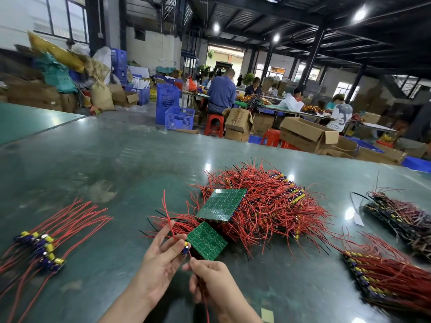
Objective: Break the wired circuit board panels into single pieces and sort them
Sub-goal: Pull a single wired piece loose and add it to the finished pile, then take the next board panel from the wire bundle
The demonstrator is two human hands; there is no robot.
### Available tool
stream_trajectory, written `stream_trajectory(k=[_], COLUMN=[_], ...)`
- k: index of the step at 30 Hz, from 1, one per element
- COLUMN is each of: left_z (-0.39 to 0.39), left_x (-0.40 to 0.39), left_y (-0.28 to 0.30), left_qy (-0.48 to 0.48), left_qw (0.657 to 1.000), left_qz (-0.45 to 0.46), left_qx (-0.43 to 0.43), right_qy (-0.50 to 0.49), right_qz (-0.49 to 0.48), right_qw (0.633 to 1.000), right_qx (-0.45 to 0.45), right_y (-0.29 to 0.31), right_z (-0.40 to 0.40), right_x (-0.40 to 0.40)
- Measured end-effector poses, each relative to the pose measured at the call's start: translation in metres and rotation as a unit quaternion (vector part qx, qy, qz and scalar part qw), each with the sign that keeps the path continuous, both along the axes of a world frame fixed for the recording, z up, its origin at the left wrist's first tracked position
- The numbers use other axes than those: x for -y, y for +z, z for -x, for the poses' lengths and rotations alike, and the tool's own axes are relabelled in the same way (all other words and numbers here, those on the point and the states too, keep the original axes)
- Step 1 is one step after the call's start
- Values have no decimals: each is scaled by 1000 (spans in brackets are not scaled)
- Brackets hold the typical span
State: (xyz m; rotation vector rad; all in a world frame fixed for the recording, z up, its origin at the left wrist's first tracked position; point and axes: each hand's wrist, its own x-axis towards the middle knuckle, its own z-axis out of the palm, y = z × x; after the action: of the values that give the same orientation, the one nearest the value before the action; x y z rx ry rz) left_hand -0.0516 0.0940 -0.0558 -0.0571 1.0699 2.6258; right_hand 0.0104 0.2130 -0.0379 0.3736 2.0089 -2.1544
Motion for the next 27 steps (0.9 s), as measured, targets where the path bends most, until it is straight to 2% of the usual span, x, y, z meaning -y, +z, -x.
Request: stream_trajectory(k=[6, 10, 12, 14, 15, 17, 20, 23, 24, 25, 27], left_z=[5, 1, 2, 8, 12, 24, 45, 54, 54, 53, 47], left_x=[9, 21, 34, 56, 71, 105, 147, 161, 158, 151, 129], left_y=[9, 24, 38, 52, 58, 67, 69, 67, 66, 64, 60], left_qy=[13, 19, 26, 30, 30, 37, 56, 84, 94, 100, 75], left_qw=[1000, 994, 984, 959, 933, 847, 678, 534, 508, 507, 552], left_qz=[13, 100, 163, 265, 337, 507, 715, 833, 848, 846, 809], left_qx=[1, -38, -65, -98, -119, -155, -162, -119, -118, -133, -187], right_qy=[88, 127, 71, -39, -83, -98, -38, -14, -19, -24, -31], right_qz=[20, -23, -84, -241, -330, -456, -544, -585, -591, -596, -604], right_qw=[996, 992, 994, 969, 938, 884, 838, 810, 805, 802, 795], right_qx=[7, 1, -8, -41, -57, -38, 21, 32, 34, 36, 36], right_y=[8, 14, 16, 16, 15, 8, -5, -13, -14, -14, -13], right_z=[0, -1, 4, 11, 15, 19, 25, 32, 34, 36, 38], right_x=[-15, -13, -17, -30, -38, -50, -51, -45, -44, -43, -41])
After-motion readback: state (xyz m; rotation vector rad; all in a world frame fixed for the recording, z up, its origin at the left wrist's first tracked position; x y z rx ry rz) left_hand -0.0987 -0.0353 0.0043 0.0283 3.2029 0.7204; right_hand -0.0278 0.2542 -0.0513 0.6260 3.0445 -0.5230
